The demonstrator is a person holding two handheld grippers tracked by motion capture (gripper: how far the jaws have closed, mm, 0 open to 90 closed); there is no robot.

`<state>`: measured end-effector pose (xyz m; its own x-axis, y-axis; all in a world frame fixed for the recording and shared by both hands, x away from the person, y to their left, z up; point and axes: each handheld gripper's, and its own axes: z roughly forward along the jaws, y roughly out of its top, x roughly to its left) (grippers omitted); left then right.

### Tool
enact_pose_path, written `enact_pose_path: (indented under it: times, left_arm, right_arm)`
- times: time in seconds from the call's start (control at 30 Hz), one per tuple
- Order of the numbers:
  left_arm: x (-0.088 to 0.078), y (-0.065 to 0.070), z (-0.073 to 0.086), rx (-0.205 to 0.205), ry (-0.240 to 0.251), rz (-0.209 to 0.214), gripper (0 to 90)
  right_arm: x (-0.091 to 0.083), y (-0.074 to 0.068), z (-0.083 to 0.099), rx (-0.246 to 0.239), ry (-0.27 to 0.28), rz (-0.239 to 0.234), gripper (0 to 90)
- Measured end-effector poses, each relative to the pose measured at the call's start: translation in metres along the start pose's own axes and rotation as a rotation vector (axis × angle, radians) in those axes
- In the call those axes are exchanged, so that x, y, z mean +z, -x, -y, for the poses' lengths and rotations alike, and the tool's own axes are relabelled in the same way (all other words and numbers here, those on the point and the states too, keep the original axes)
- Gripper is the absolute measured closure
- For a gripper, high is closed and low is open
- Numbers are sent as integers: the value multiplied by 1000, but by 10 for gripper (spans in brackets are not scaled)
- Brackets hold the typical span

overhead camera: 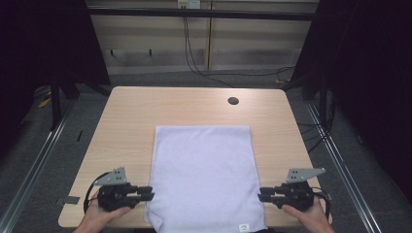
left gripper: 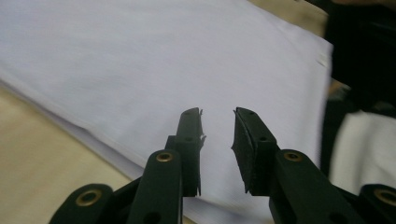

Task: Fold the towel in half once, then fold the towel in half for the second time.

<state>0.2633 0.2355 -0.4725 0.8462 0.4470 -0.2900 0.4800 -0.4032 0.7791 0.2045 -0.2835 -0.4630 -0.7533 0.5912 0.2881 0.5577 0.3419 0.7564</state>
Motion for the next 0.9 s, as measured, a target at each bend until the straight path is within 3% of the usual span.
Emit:
enact_pose_path:
  times: [0.07, 0.13, 0.2, 0.3, 0.37, 0.43, 0.63, 0.77, 0.9]
  left_arm:
    - [10, -14, -7, -16, -22, -42, 704]
    - [21, -31, -15, -67, -26, -48, 708]
    - [36, -47, -24, -61, -42, -112, 707]
    - [50, -65, -31, -105, -46, -142, 696]
    - [57, -73, -35, -86, -72, -183, 693]
    - [61, -79, -34, -107, -57, -200, 692]
    - [62, -79, -33, -93, -58, -206, 712]
    - [61, -72, -31, -60, -74, -211, 702]
    - [57, -64, -24, -75, -70, -180, 711]
  right_arm:
    - [10, 10, -8, 7, -5, 34, 684]
    - [19, 19, -18, 7, -10, 62, 664]
    - [30, 27, -29, 1, -14, 75, 651]
    - [51, 42, -47, -14, -35, 109, 633]
    - [66, 51, -55, -14, -46, 125, 626]
    - [80, 60, -62, -12, -74, 141, 617]
    - [110, 78, -69, 13, -88, 216, 585]
    - [114, 74, -68, -2, -109, 215, 570]
    - [107, 66, -63, -6, -142, 187, 578]
